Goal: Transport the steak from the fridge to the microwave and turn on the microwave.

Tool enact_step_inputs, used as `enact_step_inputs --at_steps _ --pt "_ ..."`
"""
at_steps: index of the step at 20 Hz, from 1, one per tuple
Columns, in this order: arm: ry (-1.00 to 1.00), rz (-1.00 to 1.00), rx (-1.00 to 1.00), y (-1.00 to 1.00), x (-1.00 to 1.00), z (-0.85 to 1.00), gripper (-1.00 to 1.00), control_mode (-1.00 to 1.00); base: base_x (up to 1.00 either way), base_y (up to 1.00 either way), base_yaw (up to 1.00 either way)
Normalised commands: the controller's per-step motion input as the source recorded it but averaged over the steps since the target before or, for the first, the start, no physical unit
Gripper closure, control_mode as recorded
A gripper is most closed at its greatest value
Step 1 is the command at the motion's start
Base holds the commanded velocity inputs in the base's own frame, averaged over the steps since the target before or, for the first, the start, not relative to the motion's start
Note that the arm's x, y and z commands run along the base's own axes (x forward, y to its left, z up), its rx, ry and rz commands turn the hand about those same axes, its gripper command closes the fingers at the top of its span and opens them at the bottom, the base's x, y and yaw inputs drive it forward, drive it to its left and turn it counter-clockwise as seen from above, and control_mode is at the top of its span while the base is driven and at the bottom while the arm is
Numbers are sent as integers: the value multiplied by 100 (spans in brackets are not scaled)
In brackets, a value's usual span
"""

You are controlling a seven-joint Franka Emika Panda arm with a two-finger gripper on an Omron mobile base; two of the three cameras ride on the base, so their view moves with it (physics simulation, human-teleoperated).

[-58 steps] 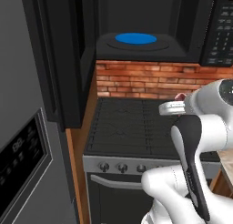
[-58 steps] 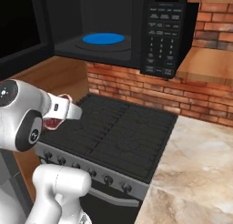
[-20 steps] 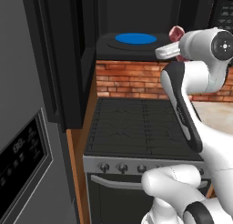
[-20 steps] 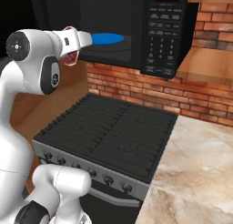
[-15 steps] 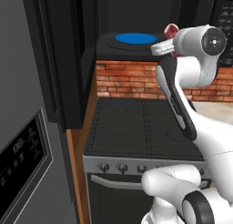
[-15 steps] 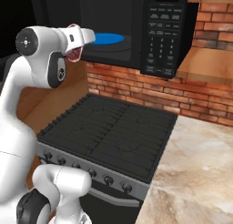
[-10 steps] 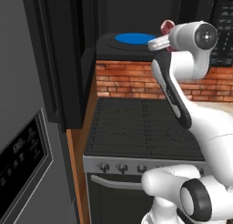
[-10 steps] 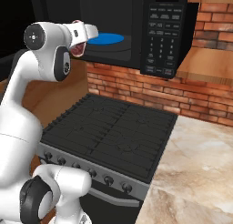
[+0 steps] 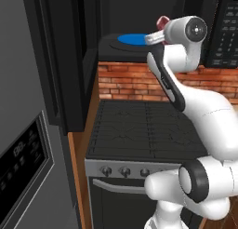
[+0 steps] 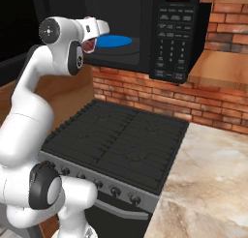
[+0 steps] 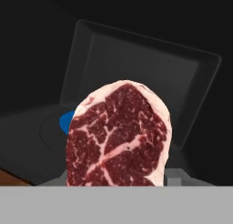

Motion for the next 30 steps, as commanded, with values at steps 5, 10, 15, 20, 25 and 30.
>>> enact_step_inputs --at_steps 5,10,15,20,25,30 --pt "0 0 0 5 63 0 100 -100 0 0 0" --pt "0 0 0 0 61 0 100 -100 0 0 0" --pt "0 0 0 0 57 0 100 -100 0 0 0" --pt "0 0 0 0 52 -1 100 -100 0 0 0" --pt "1 0 0 0 51 -11 100 -100 0 0 0" --pt "0 0 0 0 48 -10 100 -100 0 0 0"
